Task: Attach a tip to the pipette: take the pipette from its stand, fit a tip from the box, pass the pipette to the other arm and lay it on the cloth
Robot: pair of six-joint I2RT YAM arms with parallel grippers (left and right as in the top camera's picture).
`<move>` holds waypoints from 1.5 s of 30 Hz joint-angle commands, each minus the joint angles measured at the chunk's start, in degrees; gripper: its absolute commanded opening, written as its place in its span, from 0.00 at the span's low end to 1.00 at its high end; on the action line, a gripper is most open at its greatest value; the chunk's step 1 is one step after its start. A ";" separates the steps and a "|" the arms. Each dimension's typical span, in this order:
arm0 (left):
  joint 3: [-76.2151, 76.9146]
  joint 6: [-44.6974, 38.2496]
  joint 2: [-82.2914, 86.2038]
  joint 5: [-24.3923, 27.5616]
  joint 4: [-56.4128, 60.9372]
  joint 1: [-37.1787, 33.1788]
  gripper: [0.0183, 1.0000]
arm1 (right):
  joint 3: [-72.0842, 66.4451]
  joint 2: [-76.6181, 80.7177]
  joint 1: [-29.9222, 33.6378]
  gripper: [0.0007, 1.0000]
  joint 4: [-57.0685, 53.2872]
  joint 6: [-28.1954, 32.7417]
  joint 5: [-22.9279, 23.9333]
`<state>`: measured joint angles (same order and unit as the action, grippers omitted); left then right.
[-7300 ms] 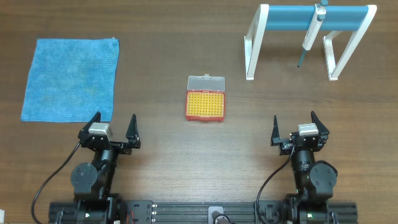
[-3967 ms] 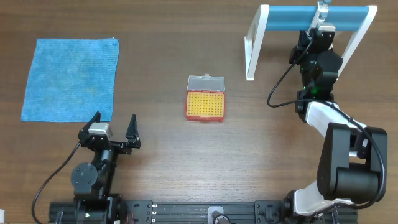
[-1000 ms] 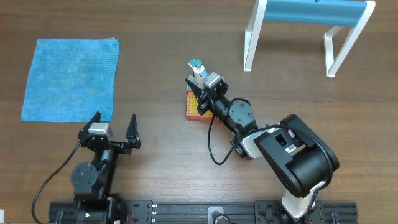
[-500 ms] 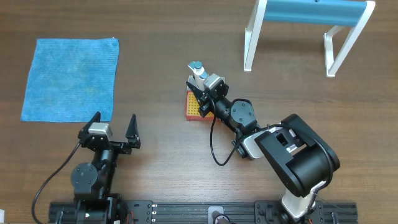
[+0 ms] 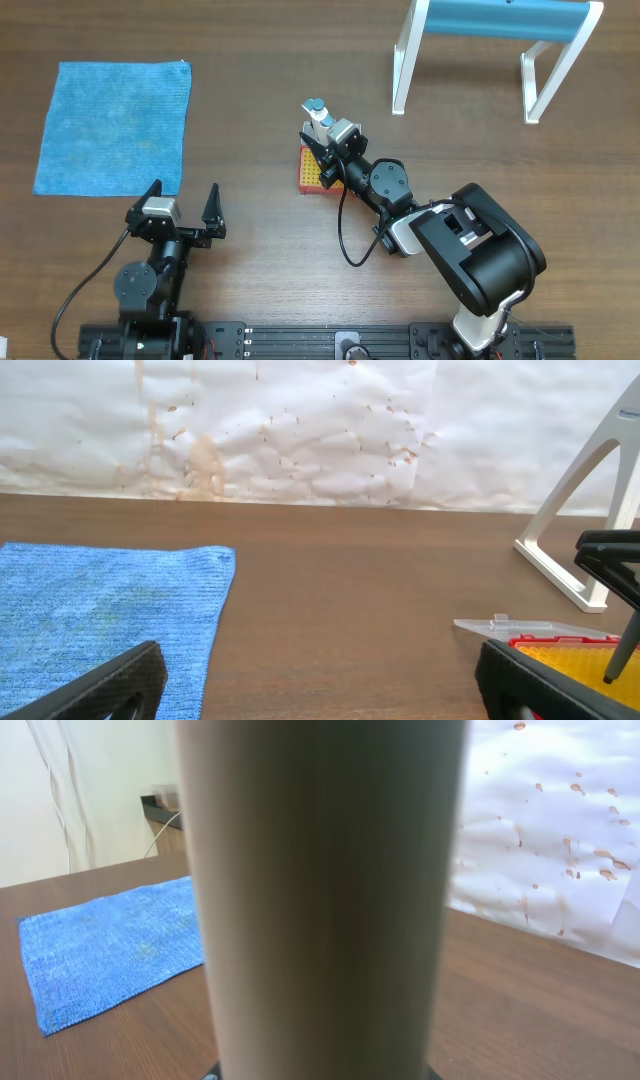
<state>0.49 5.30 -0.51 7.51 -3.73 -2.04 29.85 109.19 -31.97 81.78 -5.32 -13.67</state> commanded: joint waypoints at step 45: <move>-0.17 0.28 0.22 -0.42 -0.26 0.20 1.00 | 9.01 -52.52 -4.39 0.08 -74.84 -10.73 -16.44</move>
<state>0.49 5.30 -0.58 7.51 -3.73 -2.04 37.28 57.10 -36.14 6.66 -10.02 -28.21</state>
